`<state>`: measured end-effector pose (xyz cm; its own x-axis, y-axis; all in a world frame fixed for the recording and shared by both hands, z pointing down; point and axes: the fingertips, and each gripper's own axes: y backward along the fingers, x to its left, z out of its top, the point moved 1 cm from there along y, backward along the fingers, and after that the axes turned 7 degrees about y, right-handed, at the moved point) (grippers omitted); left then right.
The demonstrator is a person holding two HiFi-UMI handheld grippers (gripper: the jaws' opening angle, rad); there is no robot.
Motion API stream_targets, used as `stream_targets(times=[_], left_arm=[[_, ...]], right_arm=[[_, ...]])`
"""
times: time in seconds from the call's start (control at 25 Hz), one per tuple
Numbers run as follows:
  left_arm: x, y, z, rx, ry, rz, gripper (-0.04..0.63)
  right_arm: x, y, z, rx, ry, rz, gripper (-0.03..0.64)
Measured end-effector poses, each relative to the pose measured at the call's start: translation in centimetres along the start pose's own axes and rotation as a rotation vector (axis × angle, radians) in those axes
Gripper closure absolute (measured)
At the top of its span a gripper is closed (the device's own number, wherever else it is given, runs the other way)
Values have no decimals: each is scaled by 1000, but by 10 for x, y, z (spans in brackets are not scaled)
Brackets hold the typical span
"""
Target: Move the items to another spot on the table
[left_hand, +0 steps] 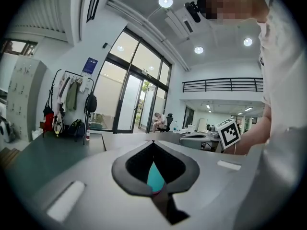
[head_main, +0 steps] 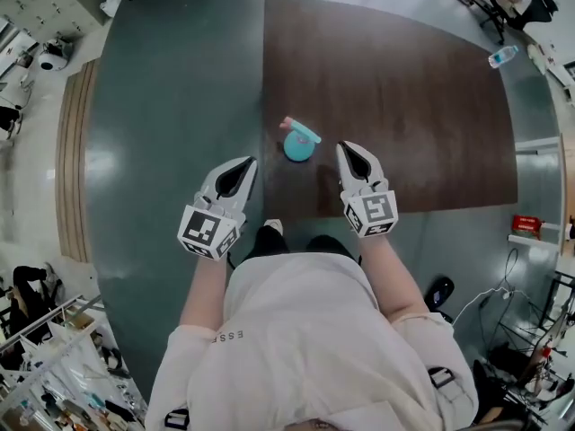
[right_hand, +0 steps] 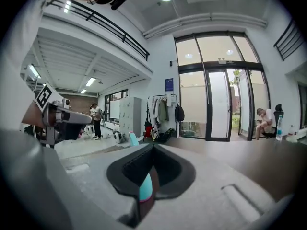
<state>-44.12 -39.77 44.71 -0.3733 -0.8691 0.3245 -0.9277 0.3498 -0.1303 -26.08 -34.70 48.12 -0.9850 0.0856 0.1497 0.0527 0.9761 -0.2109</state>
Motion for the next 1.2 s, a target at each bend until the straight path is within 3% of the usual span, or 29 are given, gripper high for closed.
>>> stream_targets(times=[0.28,0.56,0.8,1.2], left_arm=[[-53,-19,-13,19,-12,-1,578],[-146,-57,-46,-20,13,45,578],[-242,-100,-77,-61,26,75,578],[-380,-133,-106,-74,9,46,578]], right_arm=[[-27,49,-5,-39,-26,40,624],[-98,142,-46,4,-107,31,624],[-180,233,-81,30,-88,34,624],[-238,362,-101,8,-32,59,624]])
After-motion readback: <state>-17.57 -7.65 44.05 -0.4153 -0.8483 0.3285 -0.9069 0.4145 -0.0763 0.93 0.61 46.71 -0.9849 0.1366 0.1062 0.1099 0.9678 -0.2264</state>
